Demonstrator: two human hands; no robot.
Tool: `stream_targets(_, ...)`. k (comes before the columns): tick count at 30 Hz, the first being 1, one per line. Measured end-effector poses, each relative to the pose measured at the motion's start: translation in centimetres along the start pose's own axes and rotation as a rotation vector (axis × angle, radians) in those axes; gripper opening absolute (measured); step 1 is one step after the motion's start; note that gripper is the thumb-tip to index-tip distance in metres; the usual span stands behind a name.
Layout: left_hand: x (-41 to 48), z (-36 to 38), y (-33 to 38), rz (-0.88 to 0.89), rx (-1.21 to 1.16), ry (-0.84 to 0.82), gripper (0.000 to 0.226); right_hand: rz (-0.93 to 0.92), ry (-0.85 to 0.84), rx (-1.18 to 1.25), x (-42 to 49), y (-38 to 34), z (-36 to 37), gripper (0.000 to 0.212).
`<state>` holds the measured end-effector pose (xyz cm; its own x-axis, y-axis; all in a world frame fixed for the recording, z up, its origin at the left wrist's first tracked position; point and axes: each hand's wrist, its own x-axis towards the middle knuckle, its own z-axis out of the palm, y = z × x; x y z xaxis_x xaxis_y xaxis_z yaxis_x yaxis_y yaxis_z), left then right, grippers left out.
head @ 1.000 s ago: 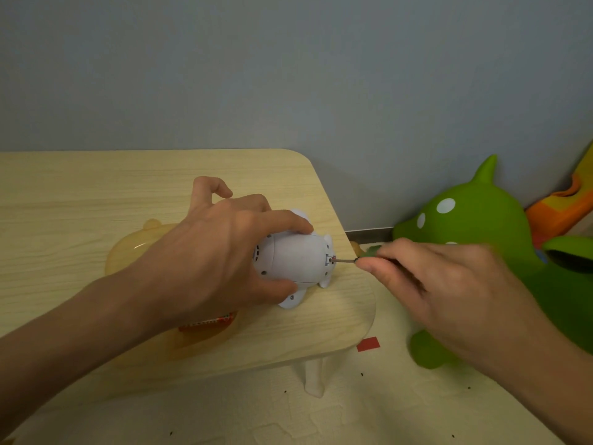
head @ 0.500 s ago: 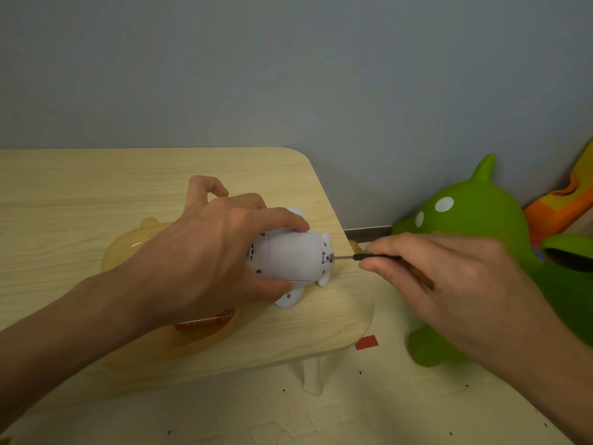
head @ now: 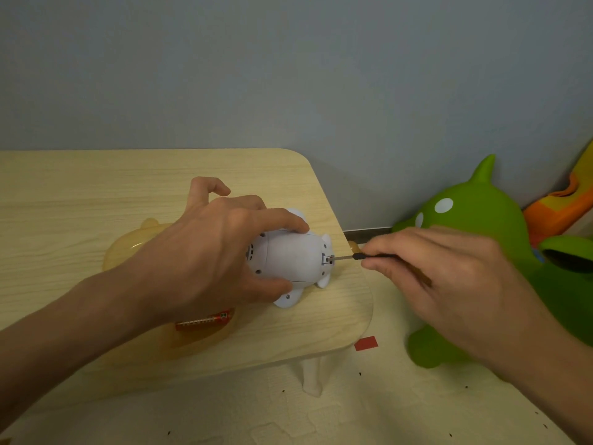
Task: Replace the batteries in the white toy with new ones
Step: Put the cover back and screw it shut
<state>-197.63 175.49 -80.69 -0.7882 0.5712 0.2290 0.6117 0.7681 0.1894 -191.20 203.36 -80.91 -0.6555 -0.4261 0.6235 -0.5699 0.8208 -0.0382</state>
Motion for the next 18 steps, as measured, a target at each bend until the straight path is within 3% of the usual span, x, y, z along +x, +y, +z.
stream_targets(4, 0.0, 0.0, 0.0, 0.016, -0.028, 0.029, 0.065, 0.077, -0.050, -0.105, 0.2, -0.1, 0.6, 0.058)
stream_targets(7, -0.1, -0.1, -0.1, 0.025, -0.058, 0.030, 0.062, 0.207, -0.060, 0.085, 0.1, 0.1, 0.5, 0.062)
stream_targets(9, -0.1, -0.1, -0.2, 0.037, -0.070, 0.030, 0.062, 0.410, 0.049, 0.290, 0.5, 0.9, 0.2, 0.057)
stream_targets(12, -0.2, 0.1, -0.5, 0.028, -0.103, 0.029, 0.066, 0.572, 0.137, 0.351, 1.1, 2.4, 1.5, 0.035)
stream_targets(15, -0.2, 0.3, -1.0, -0.001, -0.143, 0.023, 0.074, 0.627, 0.040, 0.448, 1.5, 3.1, 4.6, 0.011)
stream_targets(18, -0.1, 0.0, -1.3, -0.013, -0.143, -0.026, 0.076, 0.614, -0.116, 0.441, 1.9, 3.2, 7.1, 0.011)
